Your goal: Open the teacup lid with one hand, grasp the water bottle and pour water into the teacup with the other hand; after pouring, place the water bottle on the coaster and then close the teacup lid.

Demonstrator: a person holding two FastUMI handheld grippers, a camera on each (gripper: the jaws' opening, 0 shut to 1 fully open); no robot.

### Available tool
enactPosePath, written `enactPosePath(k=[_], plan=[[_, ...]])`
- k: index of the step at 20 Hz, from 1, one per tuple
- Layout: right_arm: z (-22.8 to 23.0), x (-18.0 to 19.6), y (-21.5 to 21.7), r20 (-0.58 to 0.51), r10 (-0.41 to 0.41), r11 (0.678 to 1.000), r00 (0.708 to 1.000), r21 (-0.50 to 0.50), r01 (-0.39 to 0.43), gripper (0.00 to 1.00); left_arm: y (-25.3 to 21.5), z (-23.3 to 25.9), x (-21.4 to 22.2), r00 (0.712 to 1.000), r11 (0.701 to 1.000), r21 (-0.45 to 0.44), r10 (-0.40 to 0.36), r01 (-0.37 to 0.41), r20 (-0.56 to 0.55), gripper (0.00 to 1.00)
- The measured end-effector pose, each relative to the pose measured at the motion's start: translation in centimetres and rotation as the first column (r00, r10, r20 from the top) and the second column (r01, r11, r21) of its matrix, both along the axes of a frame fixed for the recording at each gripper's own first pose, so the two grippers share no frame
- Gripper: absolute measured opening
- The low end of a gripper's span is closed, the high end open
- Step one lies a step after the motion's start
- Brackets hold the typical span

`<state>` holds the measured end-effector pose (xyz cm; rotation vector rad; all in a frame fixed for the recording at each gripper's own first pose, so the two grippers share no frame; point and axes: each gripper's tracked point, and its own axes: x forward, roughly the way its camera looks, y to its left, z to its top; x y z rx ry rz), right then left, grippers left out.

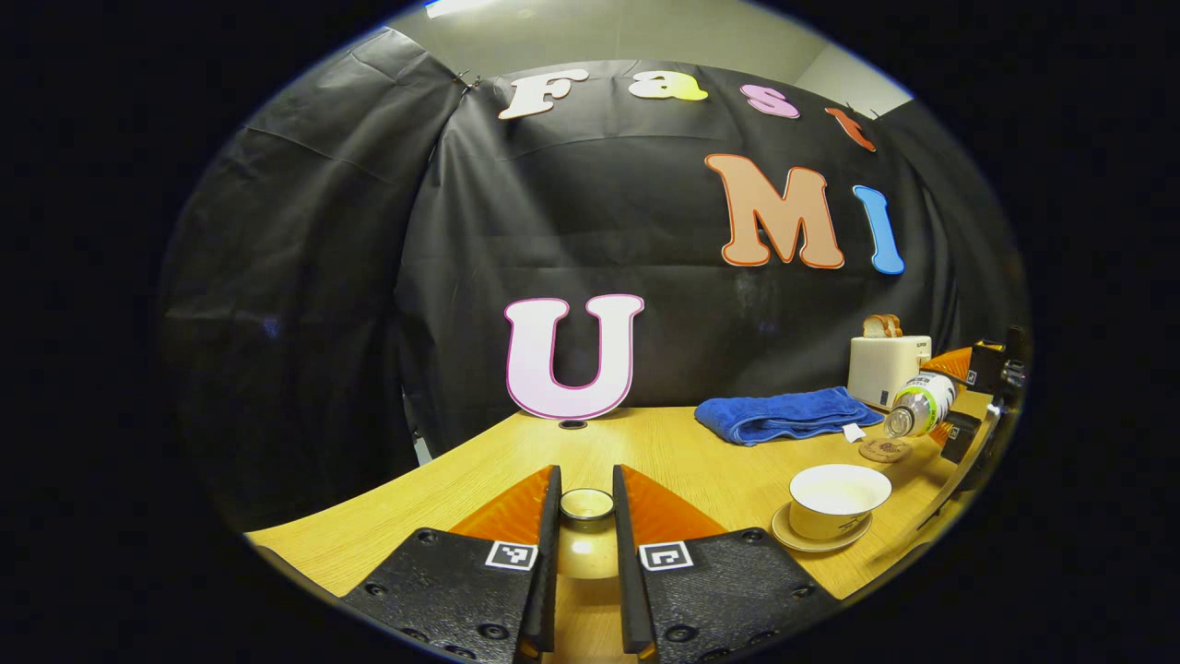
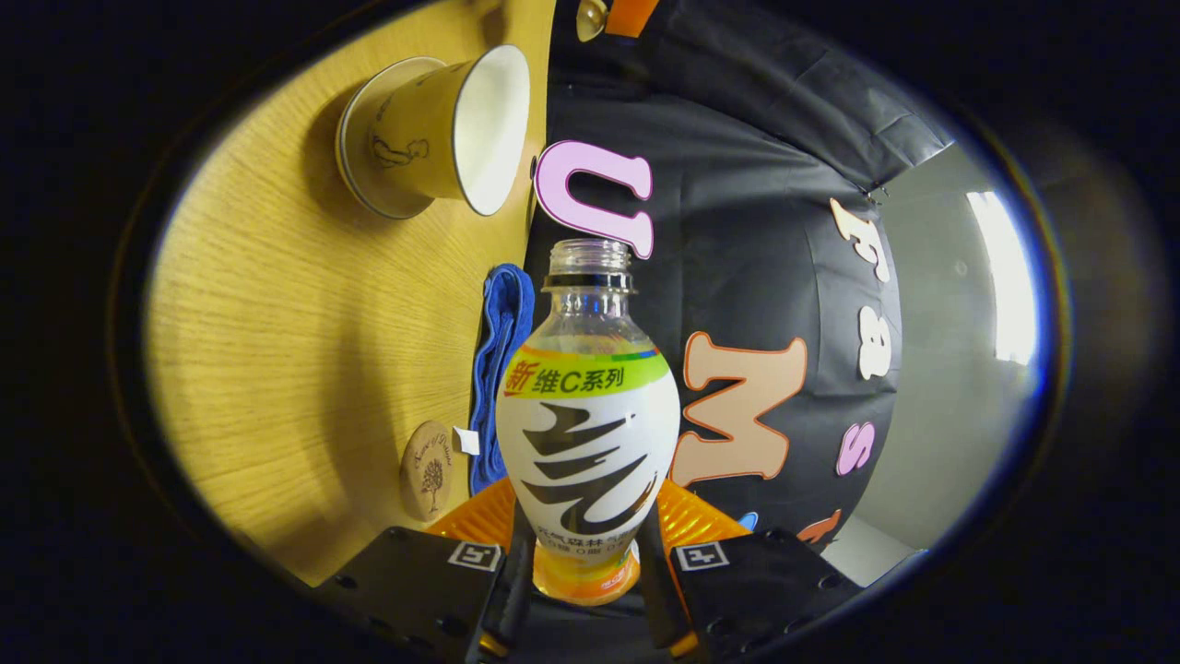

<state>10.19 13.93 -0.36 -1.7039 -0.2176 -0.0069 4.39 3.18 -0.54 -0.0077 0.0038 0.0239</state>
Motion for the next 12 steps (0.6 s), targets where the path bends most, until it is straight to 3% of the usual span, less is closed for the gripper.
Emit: enactPosePath(k=[8,12], plan=[[0.8,-0.6,2.1,0.080,0.062,0.986,0.995,-0.159,-0.049,0.52,0.0,0.0,0.0,1.000,1.000,0.000,0.000,0.000,-0.001,0.25],[1.5,-0.4,2.8,0.094,0.082,0.980,0.992,-0.188,-0.063,0.53,0.0,-0.1,-0.1,1.000,1.000,-0.001,0.000,0.000,-0.001,0.25]])
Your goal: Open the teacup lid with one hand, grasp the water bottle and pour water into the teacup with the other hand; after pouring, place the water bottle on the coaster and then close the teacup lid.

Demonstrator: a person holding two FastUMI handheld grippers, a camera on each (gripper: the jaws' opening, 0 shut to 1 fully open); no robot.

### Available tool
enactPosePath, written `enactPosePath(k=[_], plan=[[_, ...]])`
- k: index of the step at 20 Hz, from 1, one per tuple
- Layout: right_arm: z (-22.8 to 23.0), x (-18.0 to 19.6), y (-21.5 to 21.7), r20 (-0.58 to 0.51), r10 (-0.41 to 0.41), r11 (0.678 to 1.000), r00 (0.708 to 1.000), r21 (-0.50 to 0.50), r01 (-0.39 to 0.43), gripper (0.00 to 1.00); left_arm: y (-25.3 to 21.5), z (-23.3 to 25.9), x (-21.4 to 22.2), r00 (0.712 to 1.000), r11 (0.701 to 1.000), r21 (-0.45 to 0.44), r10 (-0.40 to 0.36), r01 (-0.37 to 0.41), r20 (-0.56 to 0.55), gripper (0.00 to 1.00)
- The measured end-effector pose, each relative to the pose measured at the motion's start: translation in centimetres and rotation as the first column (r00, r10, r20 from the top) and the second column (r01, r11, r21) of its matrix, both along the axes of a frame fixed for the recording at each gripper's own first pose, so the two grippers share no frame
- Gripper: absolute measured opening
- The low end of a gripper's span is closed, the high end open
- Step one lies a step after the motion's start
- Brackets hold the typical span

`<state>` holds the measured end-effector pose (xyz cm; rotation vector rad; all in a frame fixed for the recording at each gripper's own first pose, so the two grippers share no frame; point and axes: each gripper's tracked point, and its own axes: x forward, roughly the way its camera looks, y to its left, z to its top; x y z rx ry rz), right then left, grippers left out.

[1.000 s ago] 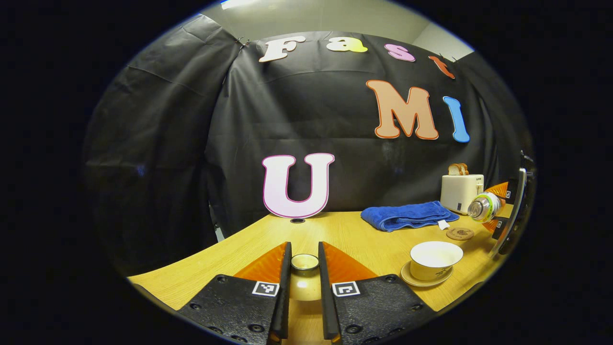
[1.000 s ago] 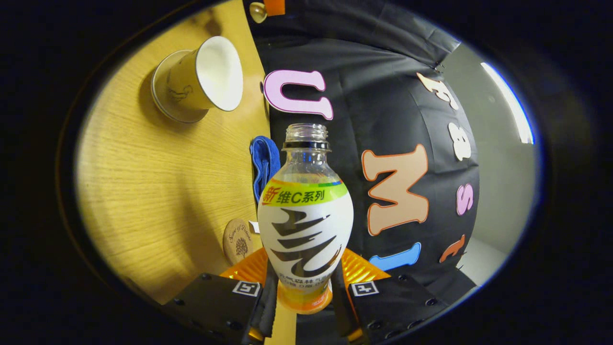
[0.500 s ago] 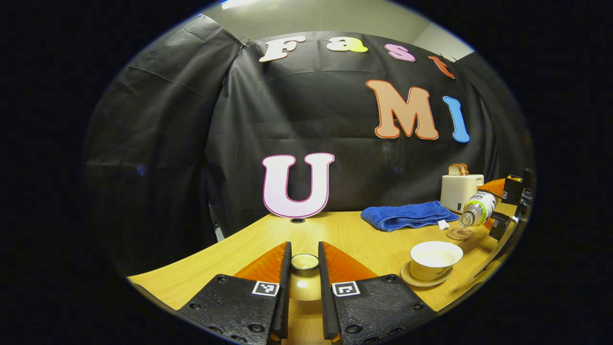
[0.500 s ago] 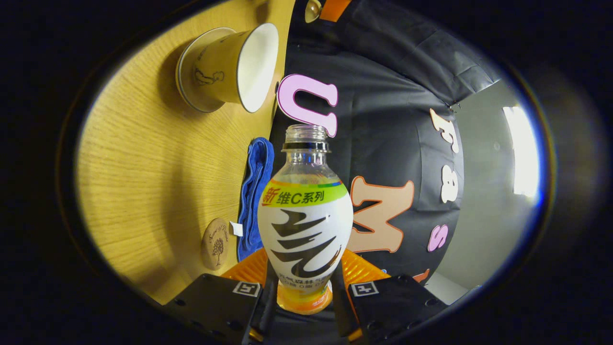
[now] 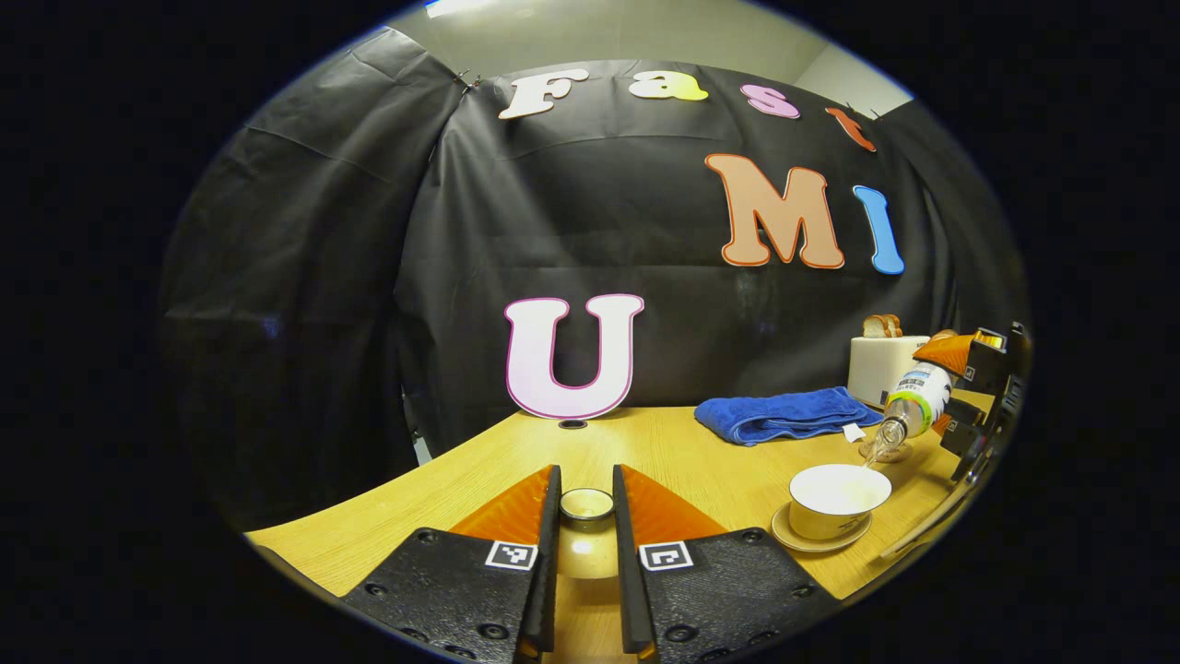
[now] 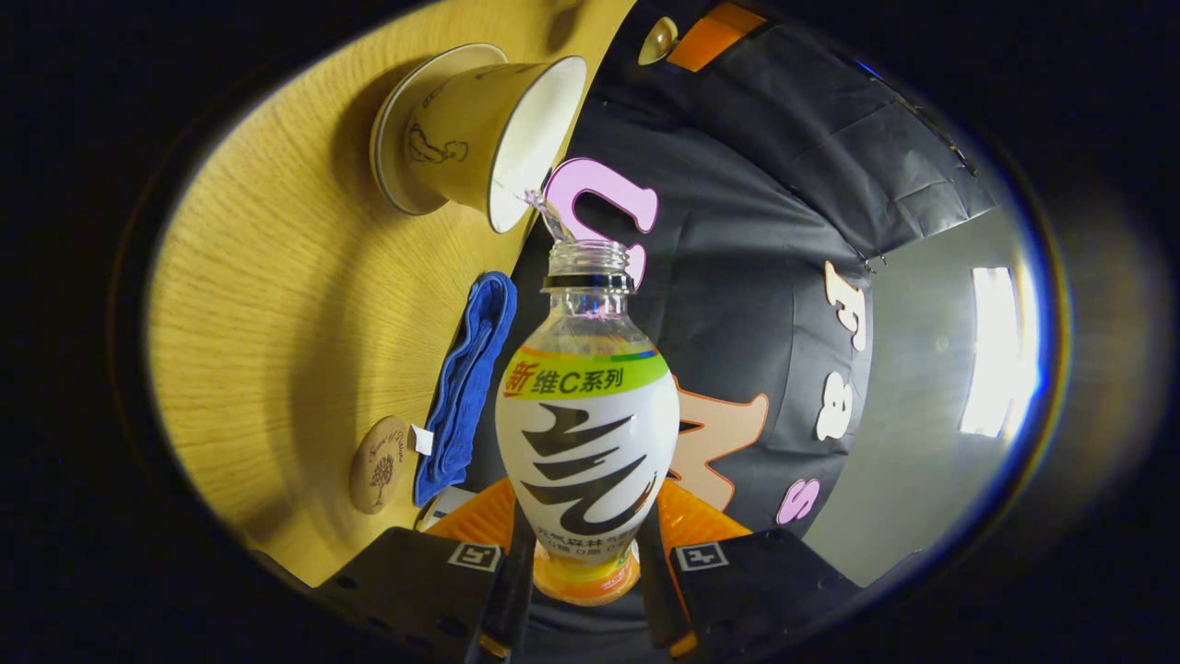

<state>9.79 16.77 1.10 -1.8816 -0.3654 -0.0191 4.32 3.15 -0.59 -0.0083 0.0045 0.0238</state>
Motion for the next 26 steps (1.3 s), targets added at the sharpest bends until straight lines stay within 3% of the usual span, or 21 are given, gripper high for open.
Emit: enactPosePath(k=[8,20,26], plan=[[1.4,-0.3,1.0,0.061,0.039,0.997,0.997,-0.071,-0.034,0.55,0.0,0.0,0.0,1.000,1.000,0.000,0.000,0.000,-0.001,0.25],[1.1,-0.5,1.8,0.062,0.064,0.994,0.996,-0.090,-0.058,0.53,0.1,0.1,0.0,1.000,1.000,0.001,-0.001,0.001,-0.001,0.25],[-0.6,-0.1,0.3,-0.103,0.023,0.989,0.994,0.150,-0.007,0.55,0.1,0.1,0.0,1.000,1.000,0.001,-0.001,0.001,-0.001,0.25]])
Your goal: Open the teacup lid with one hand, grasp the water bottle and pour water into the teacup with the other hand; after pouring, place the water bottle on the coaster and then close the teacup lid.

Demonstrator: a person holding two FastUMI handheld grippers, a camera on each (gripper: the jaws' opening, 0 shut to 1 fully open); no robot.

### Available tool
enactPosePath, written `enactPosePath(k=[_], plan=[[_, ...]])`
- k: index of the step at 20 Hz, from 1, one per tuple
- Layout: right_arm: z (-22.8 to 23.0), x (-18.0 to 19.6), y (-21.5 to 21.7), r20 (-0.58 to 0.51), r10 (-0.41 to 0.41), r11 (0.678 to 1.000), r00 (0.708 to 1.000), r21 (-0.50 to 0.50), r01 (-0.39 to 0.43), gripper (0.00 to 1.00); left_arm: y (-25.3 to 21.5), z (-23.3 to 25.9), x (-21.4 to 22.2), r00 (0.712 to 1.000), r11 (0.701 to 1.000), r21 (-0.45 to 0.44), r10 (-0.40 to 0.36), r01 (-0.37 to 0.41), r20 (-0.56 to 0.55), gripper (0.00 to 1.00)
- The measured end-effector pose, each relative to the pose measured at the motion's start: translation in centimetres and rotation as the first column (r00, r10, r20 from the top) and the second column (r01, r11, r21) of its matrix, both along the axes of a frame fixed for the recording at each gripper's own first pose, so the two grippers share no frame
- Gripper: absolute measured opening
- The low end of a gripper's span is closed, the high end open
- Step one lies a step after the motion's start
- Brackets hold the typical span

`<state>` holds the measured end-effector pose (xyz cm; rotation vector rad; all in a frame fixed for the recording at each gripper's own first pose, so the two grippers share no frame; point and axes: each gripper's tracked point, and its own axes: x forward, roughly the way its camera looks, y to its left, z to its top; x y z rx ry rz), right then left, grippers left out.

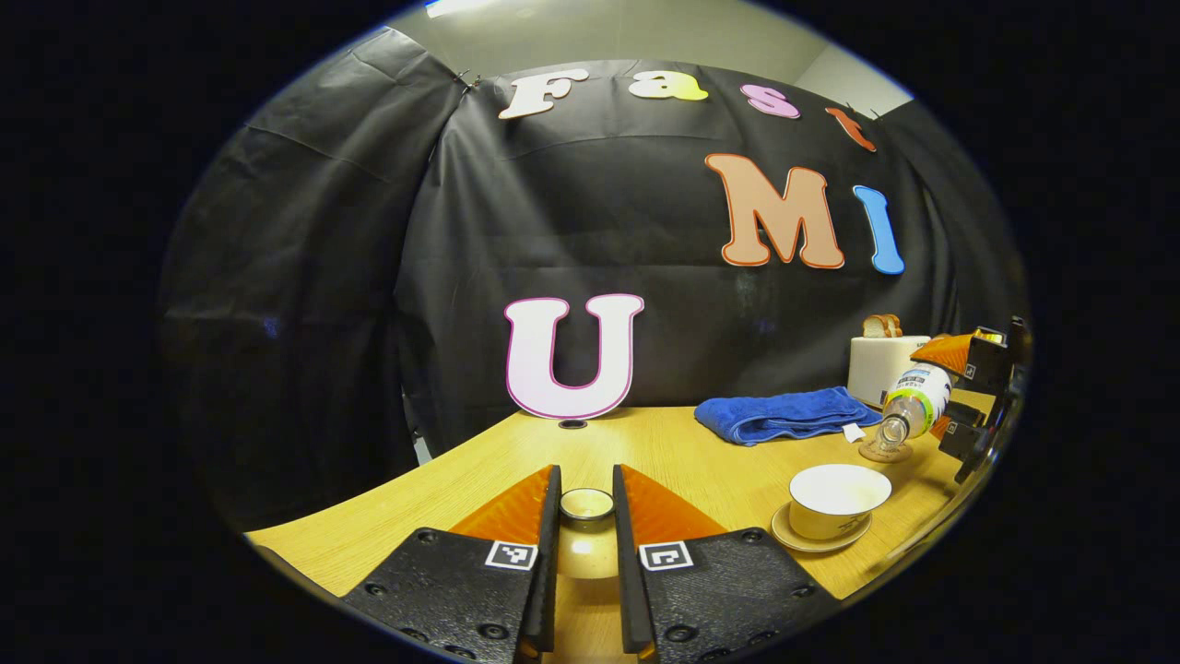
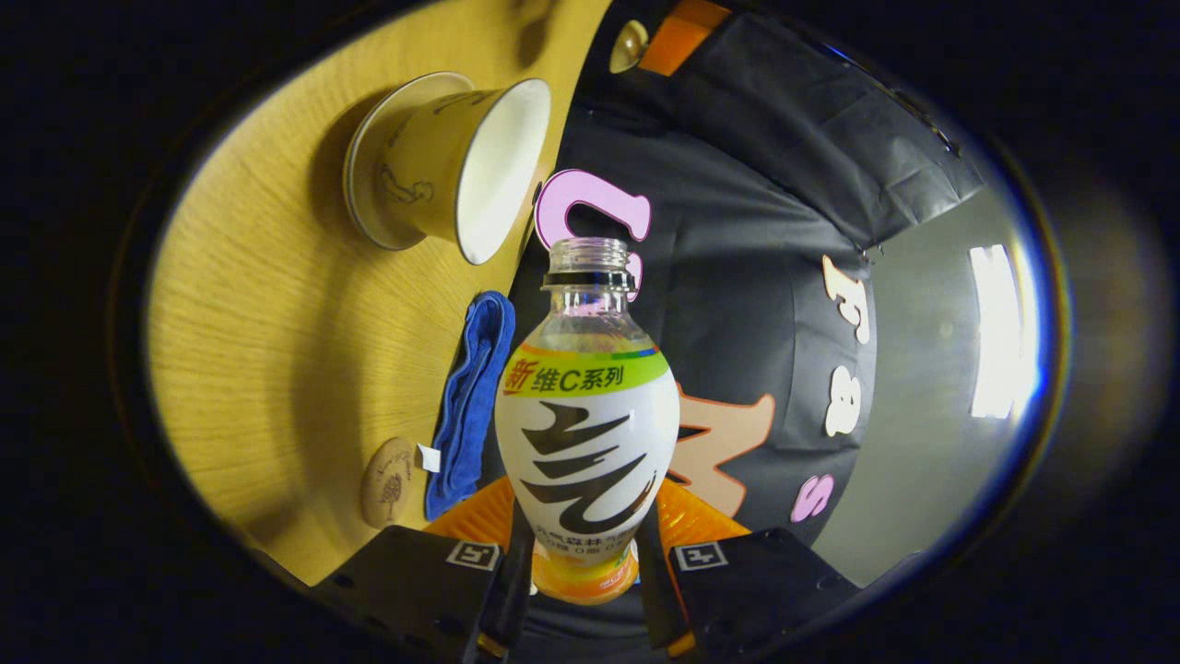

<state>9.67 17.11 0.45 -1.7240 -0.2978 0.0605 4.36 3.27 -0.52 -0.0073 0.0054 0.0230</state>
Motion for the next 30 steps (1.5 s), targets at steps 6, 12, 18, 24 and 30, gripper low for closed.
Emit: enactPosePath(k=[6,12,18,24,30], plan=[[-0.8,0.1,-1.4,-0.209,0.009,0.915,0.978,0.396,0.076,0.51,0.1,0.0,0.0,1.000,1.000,0.000,0.000,0.000,0.000,0.25],[0.3,1.5,-4.8,-0.326,0.063,0.637,0.943,0.741,0.214,0.55,0.0,0.0,0.1,1.000,1.000,0.000,0.000,0.000,0.001,0.25],[1.6,3.8,-7.6,-0.353,0.209,0.176,0.912,0.931,0.320,0.54,0.0,0.0,0.1,1.000,1.000,0.000,0.000,0.000,0.001,0.25],[-0.1,5.9,-10.1,-0.318,0.279,-0.129,0.906,0.923,0.363,0.57,0.0,0.0,0.0,1.000,1.000,0.000,0.000,0.000,0.001,0.25],[-2.2,6.8,-9.5,-0.327,0.285,-0.152,0.901,0.912,0.380,0.58,0.0,-0.1,0.1,1.000,1.000,0.000,0.000,0.000,0.000,0.25]])
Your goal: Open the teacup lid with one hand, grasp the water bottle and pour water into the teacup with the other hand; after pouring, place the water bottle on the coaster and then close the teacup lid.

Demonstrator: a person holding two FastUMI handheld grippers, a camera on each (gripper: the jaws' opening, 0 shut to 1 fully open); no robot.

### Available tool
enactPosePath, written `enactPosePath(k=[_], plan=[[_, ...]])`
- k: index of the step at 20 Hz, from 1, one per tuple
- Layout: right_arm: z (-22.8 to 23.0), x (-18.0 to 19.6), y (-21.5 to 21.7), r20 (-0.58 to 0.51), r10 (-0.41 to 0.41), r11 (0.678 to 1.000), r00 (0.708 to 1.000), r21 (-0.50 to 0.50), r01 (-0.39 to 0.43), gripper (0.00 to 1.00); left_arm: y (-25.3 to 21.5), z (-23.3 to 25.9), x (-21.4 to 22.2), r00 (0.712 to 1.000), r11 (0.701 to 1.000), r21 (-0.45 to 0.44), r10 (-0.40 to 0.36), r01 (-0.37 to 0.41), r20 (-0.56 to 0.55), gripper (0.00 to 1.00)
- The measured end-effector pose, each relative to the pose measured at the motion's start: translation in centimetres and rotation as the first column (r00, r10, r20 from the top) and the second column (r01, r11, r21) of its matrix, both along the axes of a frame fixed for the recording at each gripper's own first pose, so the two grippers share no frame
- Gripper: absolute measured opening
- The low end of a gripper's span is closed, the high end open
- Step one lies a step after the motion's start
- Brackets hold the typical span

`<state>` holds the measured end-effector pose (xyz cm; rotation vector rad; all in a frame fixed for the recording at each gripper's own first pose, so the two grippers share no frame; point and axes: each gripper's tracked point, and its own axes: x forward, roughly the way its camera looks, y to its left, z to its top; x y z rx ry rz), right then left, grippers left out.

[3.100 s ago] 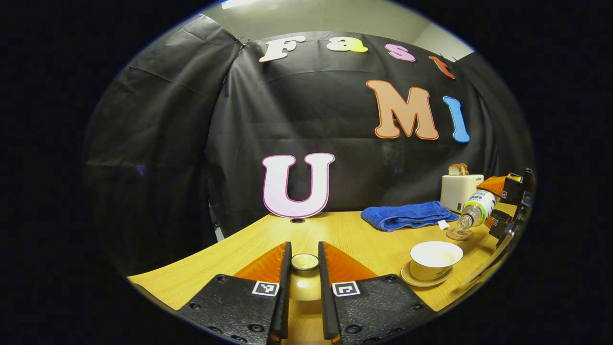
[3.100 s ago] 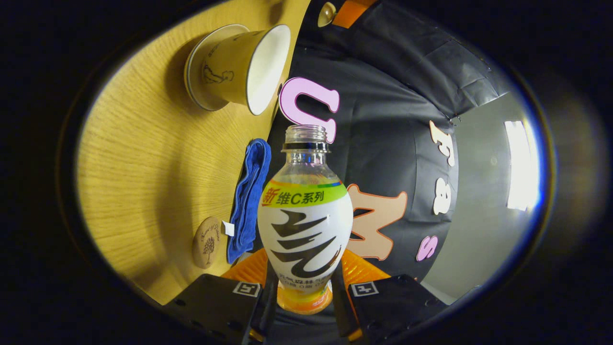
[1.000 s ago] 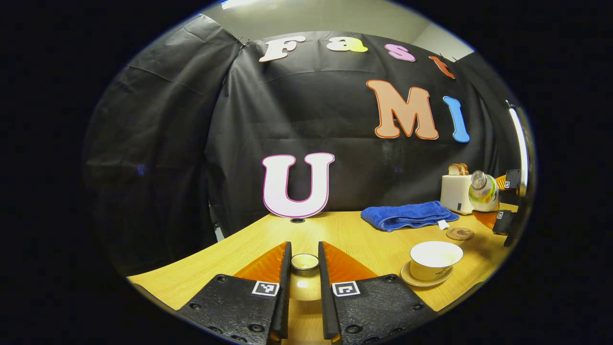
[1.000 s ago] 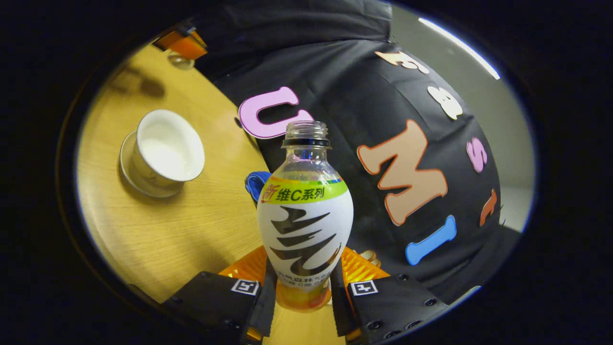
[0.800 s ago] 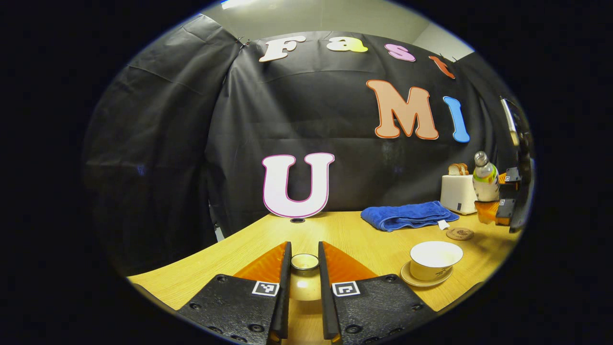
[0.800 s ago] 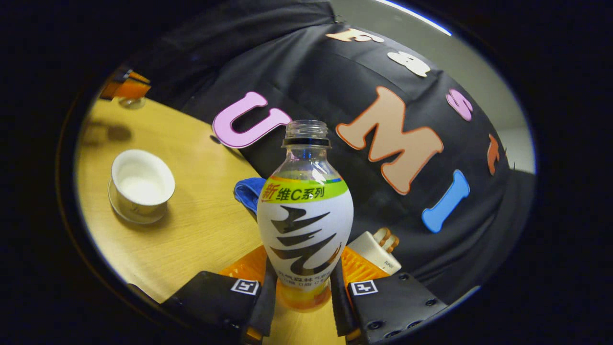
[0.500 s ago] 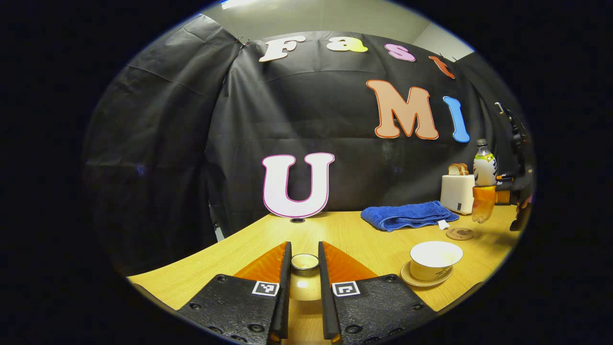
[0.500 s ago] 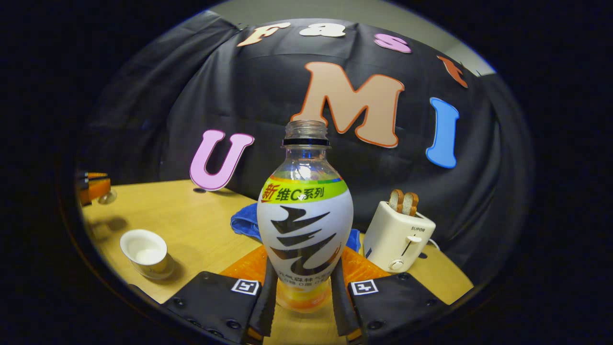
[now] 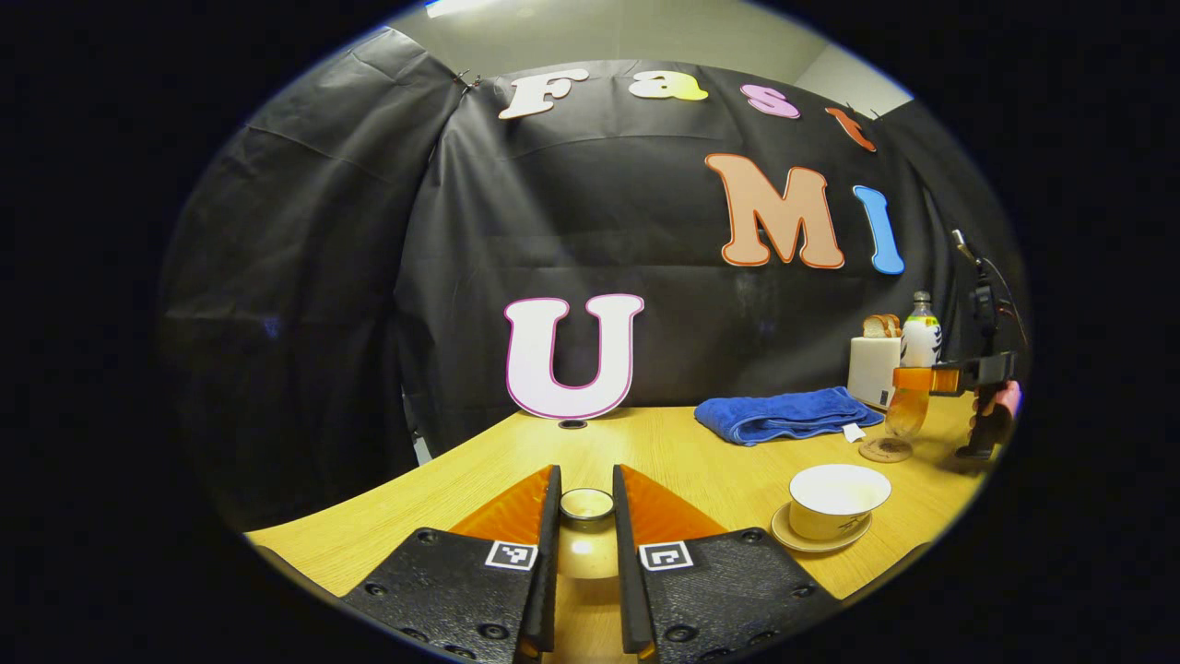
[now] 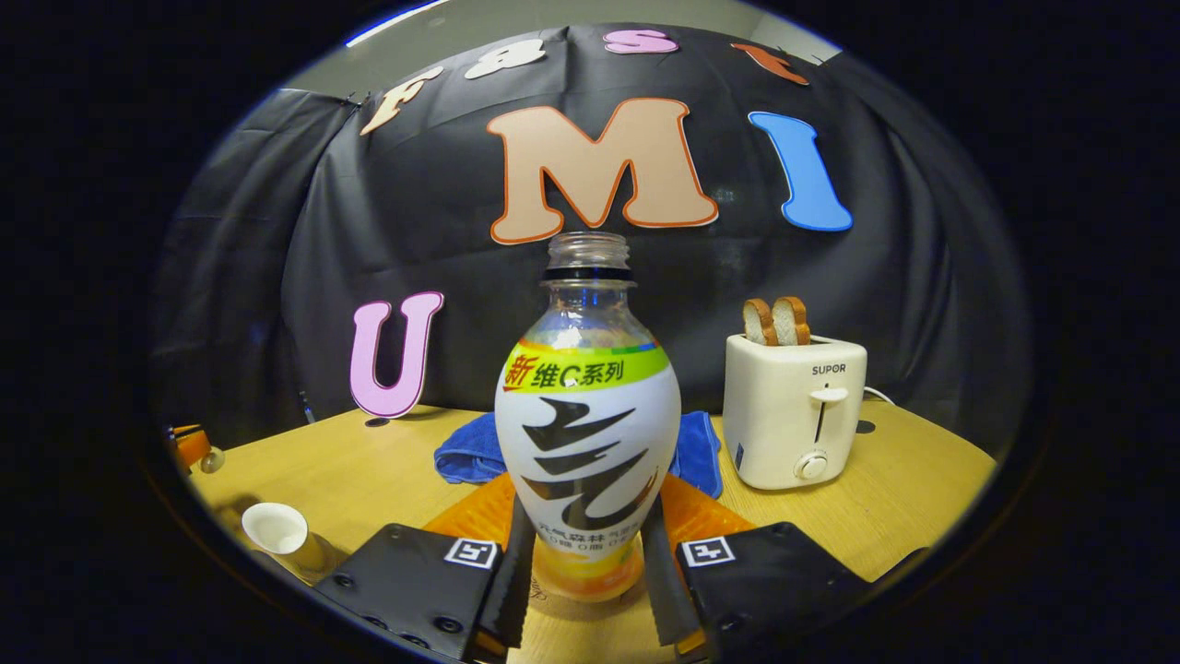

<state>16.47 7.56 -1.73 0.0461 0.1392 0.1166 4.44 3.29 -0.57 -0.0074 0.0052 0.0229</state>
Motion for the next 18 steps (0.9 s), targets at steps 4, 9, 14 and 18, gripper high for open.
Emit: enactPosePath(k=[4,9,14,18], plan=[[-1.0,0.4,0.1,-0.014,0.007,1.000,1.000,0.001,-0.007,0.58,0.0,0.0,0.0,1.000,1.000,0.000,0.000,0.000,0.000,0.25],[-1.5,0.4,0.2,-0.030,0.016,1.000,0.999,-0.011,-0.017,0.65,0.0,0.0,0.0,1.000,1.000,0.000,0.000,0.000,0.000,0.25],[-2.0,0.6,0.3,-0.034,0.026,0.999,0.999,-0.022,-0.027,0.73,0.1,0.0,0.0,1.000,1.000,0.000,0.000,0.000,-0.001,0.25],[-2.2,0.3,0.5,-0.042,0.039,0.999,0.998,-0.034,-0.041,0.82,0.1,0.0,0.0,1.000,1.000,0.000,0.000,0.000,0.000,0.25]])
